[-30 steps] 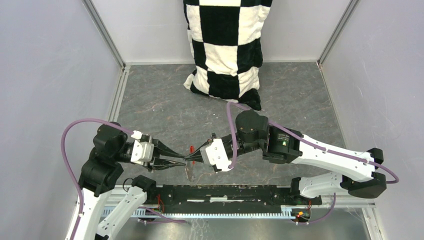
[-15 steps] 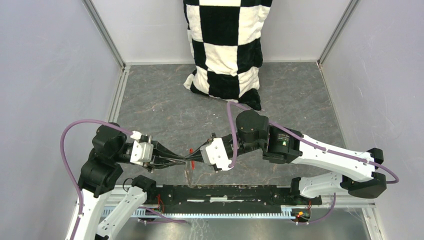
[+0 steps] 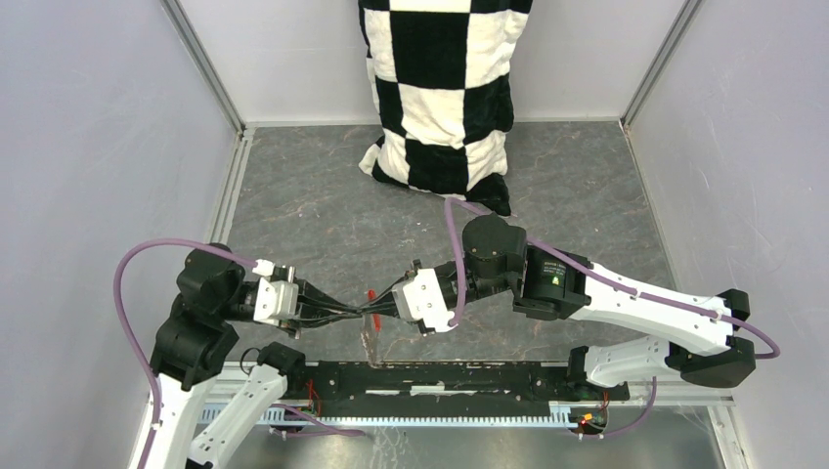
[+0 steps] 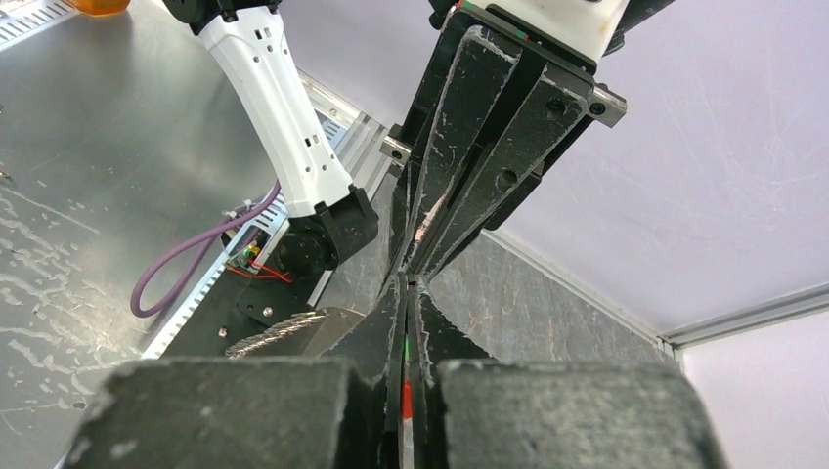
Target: Put the keys on the keyring
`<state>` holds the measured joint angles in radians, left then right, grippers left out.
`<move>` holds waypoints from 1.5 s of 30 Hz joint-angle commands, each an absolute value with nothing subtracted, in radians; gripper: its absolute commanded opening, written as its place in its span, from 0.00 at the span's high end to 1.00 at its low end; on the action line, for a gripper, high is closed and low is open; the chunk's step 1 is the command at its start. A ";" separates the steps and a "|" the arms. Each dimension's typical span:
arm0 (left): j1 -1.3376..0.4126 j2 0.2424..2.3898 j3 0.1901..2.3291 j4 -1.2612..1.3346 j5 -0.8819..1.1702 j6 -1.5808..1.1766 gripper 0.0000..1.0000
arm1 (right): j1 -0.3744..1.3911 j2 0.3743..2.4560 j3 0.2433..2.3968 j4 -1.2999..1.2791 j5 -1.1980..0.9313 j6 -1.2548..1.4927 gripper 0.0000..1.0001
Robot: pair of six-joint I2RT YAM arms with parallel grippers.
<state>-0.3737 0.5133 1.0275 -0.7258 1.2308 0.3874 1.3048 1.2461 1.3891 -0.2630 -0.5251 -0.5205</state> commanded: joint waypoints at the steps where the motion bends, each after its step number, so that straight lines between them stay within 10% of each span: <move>1: -0.376 0.496 1.033 -0.703 1.205 0.422 0.93 | 1.298 1.224 1.389 -0.209 -0.532 -0.517 1.00; 38: -0.375 0.507 1.045 -0.742 1.291 0.573 0.98 | 1.291 1.299 1.453 -0.291 -0.575 -0.515 1.00; 45: -0.376 0.499 1.040 -0.741 1.302 0.572 0.98 | 1.286 1.318 1.476 -0.314 -0.562 -0.504 0.68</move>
